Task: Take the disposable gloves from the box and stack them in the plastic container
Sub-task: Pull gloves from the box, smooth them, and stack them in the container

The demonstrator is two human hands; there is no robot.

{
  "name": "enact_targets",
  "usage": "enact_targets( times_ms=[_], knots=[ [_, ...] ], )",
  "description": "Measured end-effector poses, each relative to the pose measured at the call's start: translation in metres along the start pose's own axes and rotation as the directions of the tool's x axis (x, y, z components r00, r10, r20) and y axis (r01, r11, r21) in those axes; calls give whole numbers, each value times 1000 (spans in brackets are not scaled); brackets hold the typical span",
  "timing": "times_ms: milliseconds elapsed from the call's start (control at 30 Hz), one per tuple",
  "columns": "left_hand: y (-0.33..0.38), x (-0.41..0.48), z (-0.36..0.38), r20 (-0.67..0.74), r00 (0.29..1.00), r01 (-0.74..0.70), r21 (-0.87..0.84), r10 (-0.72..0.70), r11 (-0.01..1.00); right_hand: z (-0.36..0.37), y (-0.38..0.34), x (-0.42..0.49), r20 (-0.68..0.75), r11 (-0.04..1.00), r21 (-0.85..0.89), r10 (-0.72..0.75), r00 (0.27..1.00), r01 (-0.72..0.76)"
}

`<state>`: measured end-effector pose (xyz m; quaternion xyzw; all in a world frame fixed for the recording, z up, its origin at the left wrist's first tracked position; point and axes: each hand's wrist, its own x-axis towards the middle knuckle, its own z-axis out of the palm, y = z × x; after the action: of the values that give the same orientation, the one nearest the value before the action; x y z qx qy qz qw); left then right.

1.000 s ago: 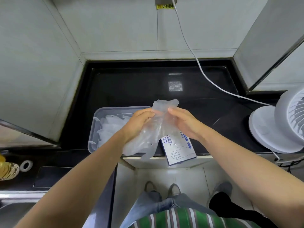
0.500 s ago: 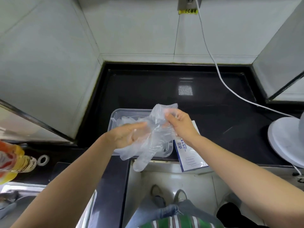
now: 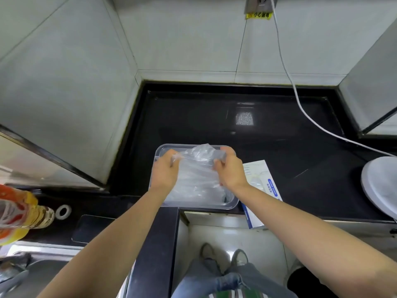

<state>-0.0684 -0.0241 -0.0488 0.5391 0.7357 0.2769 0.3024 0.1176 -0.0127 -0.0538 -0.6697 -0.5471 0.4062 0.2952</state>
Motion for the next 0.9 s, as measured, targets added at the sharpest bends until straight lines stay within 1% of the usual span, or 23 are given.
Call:
enact_targets(
  times_ms=[67,133,200,233,267,300,333,367,400,433,467,500,600,633,667,700,733,767,800,833,867,900],
  knots=[
    [-10,2,5,12,999,-45,230,43,972,1,0,1,-65,998,-29,-58,996,56],
    [-16,2,13,39,998,-68,365,58,929,-2,-7,0,-159,977,-83,-208,965,197],
    [-17,4,21,70,997,-59,391,35,918,-3,-14,-1,-214,920,-155,-388,896,361],
    [-17,4,25,86,996,-56,394,24,917,-1,-15,-1,-211,893,-173,-445,870,415],
    [-17,5,28,100,995,-60,407,21,912,2,-14,0,-174,881,-173,-467,867,440],
    [-17,6,32,110,994,-61,425,15,903,6,-11,0,-97,889,-163,-447,890,428],
    [-18,6,35,119,993,-51,444,-3,894,10,-8,0,25,911,-165,-380,925,379],
    [-20,6,37,135,990,-40,463,-26,886,15,-4,1,174,932,-202,-267,948,300],
    [-22,7,39,159,986,-36,479,-47,877,20,1,3,310,939,-270,-125,943,213],
    [-26,9,41,185,981,-43,494,-57,869,25,6,5,399,931,-342,17,917,131],
    [-28,10,42,213,975,-57,505,-61,861,28,9,7,443,915,-398,130,887,65],
    [-29,12,43,236,969,-66,513,-66,856,30,11,9,457,900,-435,209,865,12],
    [-30,15,42,245,964,-46,529,-101,847,35,12,14,470,852,-520,347,811,-64],
    [-29,14,41,231,971,-83,570,-62,817,38,12,14,480,838,-541,375,793,-69],
    [-29,13,41,197,979,-170,623,57,763,40,12,14,488,827,-558,394,779,-69],
    [-26,12,41,173,961,-275,656,215,703,43,12,14,491,819,-570,405,771,-67],
    [-20,11,42,165,913,-386,641,372,663,46,13,15,492,814,-577,413,766,-68],
    [-13,10,43,191,855,-488,608,482,626,47,13,16,492,813,-578,418,764,-72],
    [-8,9,45,264,827,-552,549,496,628,49,14,16,491,813,-577,422,762,-79],
    [-3,7,46,343,839,-543,474,423,693,49,15,16,487,816,-571,425,763,-90],
    [-3,8,50,446,864,-431,422,231,797,48,16,17,483,819,-563,433,761,-109],
    [-7,9,52,525,851,-270,425,7,864,47,16,17,481,820,-556,448,754,-133]
  ],
)
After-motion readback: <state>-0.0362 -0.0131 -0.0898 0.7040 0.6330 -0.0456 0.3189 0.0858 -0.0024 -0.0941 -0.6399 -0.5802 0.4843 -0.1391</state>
